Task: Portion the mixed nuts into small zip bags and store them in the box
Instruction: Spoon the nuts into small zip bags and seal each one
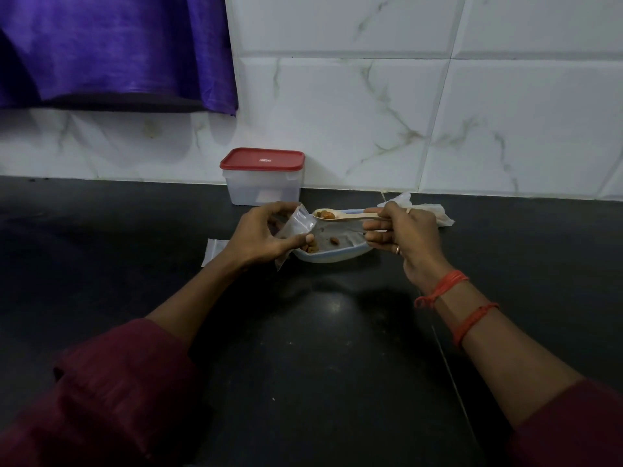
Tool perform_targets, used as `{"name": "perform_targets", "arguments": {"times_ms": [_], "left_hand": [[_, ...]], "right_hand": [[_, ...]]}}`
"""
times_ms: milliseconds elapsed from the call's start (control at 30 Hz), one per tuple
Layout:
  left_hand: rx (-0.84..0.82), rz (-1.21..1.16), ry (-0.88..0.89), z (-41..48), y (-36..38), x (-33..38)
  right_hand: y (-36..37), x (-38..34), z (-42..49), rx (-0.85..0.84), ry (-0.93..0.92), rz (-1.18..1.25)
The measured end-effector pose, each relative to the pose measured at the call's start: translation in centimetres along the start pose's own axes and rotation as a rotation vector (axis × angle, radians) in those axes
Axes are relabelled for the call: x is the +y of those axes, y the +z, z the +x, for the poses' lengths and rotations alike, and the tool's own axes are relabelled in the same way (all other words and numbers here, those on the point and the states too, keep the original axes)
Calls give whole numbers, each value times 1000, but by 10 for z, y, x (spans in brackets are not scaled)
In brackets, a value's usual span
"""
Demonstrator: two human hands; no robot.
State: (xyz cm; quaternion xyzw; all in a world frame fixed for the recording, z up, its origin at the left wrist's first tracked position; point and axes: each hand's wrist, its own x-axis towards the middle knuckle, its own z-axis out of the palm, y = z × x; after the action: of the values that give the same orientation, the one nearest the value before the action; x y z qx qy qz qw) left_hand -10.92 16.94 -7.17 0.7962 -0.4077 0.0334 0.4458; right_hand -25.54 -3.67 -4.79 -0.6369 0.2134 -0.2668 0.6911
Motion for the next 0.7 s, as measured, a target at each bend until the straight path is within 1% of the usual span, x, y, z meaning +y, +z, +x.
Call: {"name": "perform_targets", "arguments": {"times_ms": [100, 167, 200, 300, 333, 367, 400, 467, 567, 700], "left_hand": [[4, 17, 28, -1, 1, 0], [13, 10, 35, -1, 1, 1], [21, 1, 39, -1, 1, 1], [48, -1, 49, 0, 0, 0], [53, 1, 48, 0, 0, -1], [55, -1, 45, 1, 0, -2], [54, -7, 40, 1, -1, -2], [52, -25, 29, 1, -1, -3], [51, -40, 23, 1, -2, -4], [42, -55, 4, 1, -2, -3]], "right_hand": [[6, -2, -8, -58, -84, -60], [8, -3, -12, -117, -190, -148], [8, -2, -14, -150, -268, -223], [7, 3, -16, -221, -590, -523], [7, 4, -15, -229, -668, -590], [7, 4, -15, -230, -708, -627], [8, 4, -16, -231, -717, -633], [7, 4, -15, -240, -676, -584], [7, 3, -14, -241, -551, -444], [5, 0, -9, -182, -397, -268]]}}
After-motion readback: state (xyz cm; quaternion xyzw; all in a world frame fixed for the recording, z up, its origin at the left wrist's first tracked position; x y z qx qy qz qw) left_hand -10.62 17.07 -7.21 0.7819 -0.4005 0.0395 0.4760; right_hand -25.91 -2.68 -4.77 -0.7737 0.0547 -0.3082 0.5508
